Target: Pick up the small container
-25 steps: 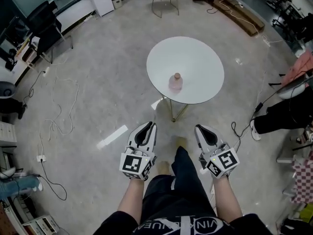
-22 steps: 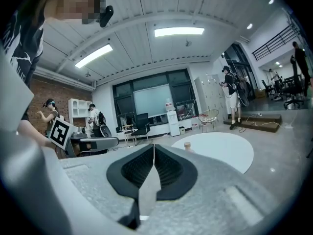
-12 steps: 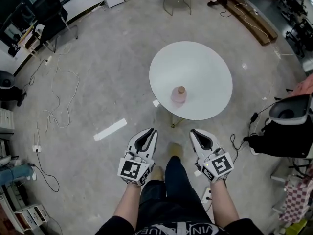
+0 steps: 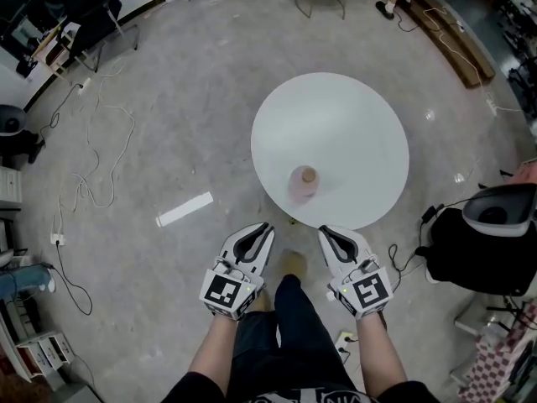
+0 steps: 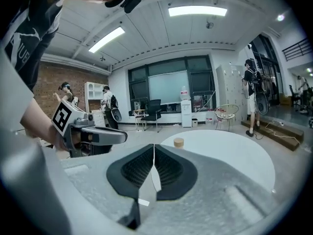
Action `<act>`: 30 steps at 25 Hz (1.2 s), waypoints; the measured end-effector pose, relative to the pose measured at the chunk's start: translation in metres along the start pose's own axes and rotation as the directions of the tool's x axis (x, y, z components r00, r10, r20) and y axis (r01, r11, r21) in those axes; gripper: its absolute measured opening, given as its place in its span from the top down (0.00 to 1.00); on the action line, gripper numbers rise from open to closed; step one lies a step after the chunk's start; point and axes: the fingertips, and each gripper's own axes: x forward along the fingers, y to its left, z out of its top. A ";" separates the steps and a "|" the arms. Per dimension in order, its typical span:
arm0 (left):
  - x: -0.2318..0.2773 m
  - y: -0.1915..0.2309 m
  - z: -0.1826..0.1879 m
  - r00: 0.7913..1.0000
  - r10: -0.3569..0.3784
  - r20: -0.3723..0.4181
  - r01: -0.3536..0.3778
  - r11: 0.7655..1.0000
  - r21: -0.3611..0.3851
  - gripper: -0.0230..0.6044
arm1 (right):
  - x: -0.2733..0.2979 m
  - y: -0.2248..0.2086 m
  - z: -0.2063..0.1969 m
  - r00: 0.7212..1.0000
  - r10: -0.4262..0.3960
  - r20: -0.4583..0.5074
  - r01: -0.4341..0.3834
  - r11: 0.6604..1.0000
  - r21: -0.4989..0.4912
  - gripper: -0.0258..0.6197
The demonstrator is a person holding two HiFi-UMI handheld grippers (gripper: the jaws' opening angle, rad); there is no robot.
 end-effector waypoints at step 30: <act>0.093 0.023 -0.040 0.995 -0.101 -0.025 0.104 0.983 0.154 0.76 | 0.098 -0.066 -0.028 0.999 0.049 0.014 -0.048 0.996 -0.074 0.72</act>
